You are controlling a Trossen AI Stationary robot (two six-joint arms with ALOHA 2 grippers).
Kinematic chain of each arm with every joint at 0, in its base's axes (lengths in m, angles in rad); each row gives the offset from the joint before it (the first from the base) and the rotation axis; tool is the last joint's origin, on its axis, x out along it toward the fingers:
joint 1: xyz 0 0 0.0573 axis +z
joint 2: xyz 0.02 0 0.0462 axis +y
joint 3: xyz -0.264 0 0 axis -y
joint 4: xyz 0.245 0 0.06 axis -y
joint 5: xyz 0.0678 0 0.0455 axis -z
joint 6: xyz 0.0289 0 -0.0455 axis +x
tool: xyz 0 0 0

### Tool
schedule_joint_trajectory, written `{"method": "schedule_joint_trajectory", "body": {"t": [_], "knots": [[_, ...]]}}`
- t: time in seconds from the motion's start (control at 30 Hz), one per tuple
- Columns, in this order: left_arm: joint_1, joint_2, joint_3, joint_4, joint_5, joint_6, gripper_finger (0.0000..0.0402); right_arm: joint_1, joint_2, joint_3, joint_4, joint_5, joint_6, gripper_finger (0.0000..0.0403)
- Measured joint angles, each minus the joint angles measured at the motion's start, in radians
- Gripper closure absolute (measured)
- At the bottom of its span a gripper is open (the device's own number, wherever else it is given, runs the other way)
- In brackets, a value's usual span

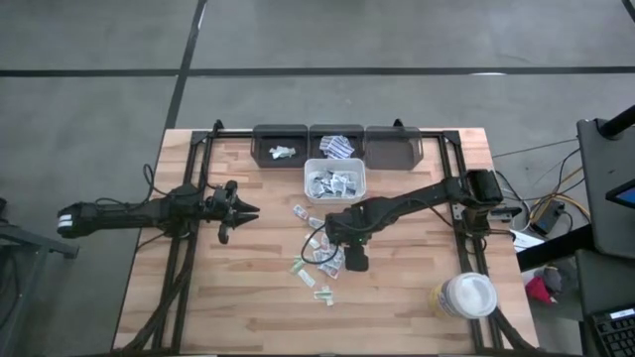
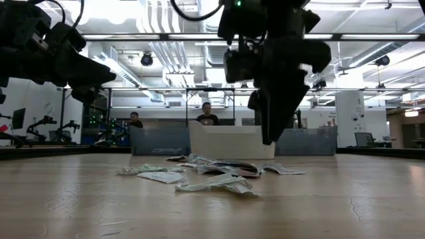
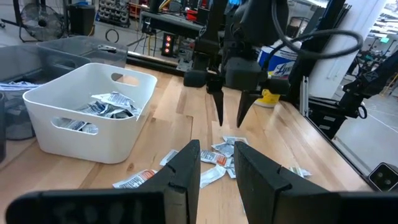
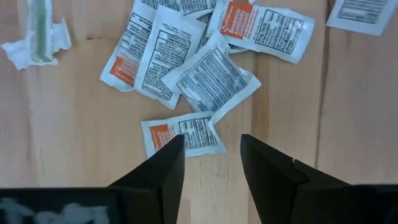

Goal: Pick & Place First Aid Supplies
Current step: Put the orange ointment pack into the right black bin

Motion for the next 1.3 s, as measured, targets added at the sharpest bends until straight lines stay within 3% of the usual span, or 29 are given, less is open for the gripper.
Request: {"method": "schedule_joint_trajectory", "body": {"t": [0.5, 0.7, 0.9, 1.0, 1.3], "knots": [[0.000, 0.000, 0.000, -0.002, 0.000, 0.001, 0.0307, 0.014, 0.132, 0.004, 0.000, 0.044, 0.044, 0.0266], [0.000, 0.000, 0.000, -0.006, 0.000, 0.001, 0.0307, 0.015, 0.134, 0.003, -0.006, 0.095, 0.055, 0.0304], [0.000, 0.000, 0.000, -0.009, 0.000, 0.001, 0.0307, 0.015, 0.135, 0.004, -0.025, 0.115, 0.040, 0.0367], [0.000, 0.000, 0.000, -0.009, 0.000, 0.001, 0.0307, 0.013, 0.131, 0.013, -0.057, 0.094, 0.003, 0.0390], [0.000, 0.000, 0.000, -0.008, 0.000, 0.000, 0.0307, 0.012, 0.050, 0.087, -0.286, 0.006, -0.114, 0.0395]]}}
